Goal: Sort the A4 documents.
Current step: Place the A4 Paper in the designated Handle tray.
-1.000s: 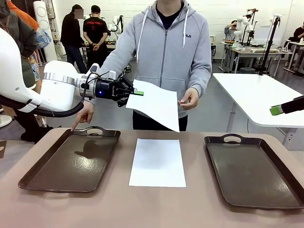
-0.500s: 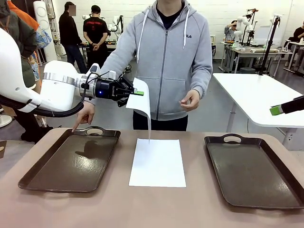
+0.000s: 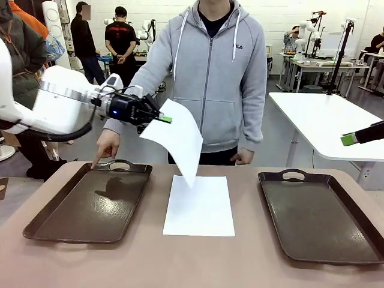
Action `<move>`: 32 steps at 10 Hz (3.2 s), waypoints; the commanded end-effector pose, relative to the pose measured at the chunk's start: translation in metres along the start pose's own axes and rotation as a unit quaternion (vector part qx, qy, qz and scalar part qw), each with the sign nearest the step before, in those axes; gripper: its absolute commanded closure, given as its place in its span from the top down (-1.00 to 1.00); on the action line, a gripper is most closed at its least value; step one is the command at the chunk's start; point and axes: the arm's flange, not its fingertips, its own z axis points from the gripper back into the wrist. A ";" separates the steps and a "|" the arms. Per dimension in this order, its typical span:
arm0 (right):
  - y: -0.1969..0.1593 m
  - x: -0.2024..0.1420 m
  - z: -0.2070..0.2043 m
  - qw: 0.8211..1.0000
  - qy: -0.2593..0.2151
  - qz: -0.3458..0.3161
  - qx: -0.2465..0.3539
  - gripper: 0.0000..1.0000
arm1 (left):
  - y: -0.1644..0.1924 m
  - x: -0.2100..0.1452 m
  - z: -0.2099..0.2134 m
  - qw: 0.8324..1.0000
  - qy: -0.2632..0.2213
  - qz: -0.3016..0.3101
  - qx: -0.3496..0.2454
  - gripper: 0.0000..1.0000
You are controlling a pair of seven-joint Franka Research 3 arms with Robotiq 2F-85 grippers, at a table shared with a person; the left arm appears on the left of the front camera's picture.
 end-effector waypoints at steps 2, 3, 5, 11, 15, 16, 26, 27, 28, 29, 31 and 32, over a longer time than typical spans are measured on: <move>0.000 0.000 -0.002 1.000 -0.001 0.000 0.003 1.00 | 0.007 -0.015 0.073 0.995 0.045 0.024 0.085 -0.98; 0.000 0.000 -0.002 1.000 -0.001 0.000 0.003 1.00 | 0.016 -0.025 0.090 0.995 0.037 0.026 0.085 -0.98; 0.000 0.000 -0.002 1.000 -0.001 0.000 0.003 1.00 | 0.036 -0.044 0.114 0.997 0.036 0.018 0.060 -0.98; 0.000 0.000 -0.002 1.000 -0.001 0.000 0.003 1.00 | 0.083 -0.075 0.148 0.996 -0.020 0.030 0.087 -0.98; 0.000 0.000 -0.002 1.000 -0.001 0.000 0.003 1.00 | 0.158 -0.079 0.154 0.993 -0.054 0.068 0.083 -0.98; 0.000 0.000 -0.002 1.000 -0.001 0.000 0.003 1.00 | 0.168 -0.082 0.157 0.992 -0.049 0.076 0.088 -0.98; 0.000 0.000 -0.002 1.000 -0.001 0.000 0.003 1.00 | 0.187 -0.072 0.153 0.956 0.006 0.120 0.267 -0.98; 0.000 0.000 -0.002 1.000 -0.001 0.000 0.003 1.00 | 0.191 -0.072 0.150 0.951 -0.001 0.119 0.285 -0.98; 0.000 0.000 -0.002 1.000 -0.001 0.000 0.003 1.00 | 0.192 -0.072 0.151 0.946 -0.008 0.121 0.300 -0.98; 0.000 0.000 -0.002 1.000 -0.001 0.000 0.003 1.00 | 0.191 -0.072 0.154 0.939 -0.013 0.124 0.321 -0.98; 0.000 0.000 -0.002 1.000 -0.001 0.000 0.003 1.00 | 0.188 -0.072 0.161 0.930 -0.021 0.124 0.345 -0.98; 0.000 0.000 -0.002 1.000 -0.001 0.000 0.003 1.00 | 0.189 -0.072 0.161 0.925 -0.024 0.126 0.357 -0.98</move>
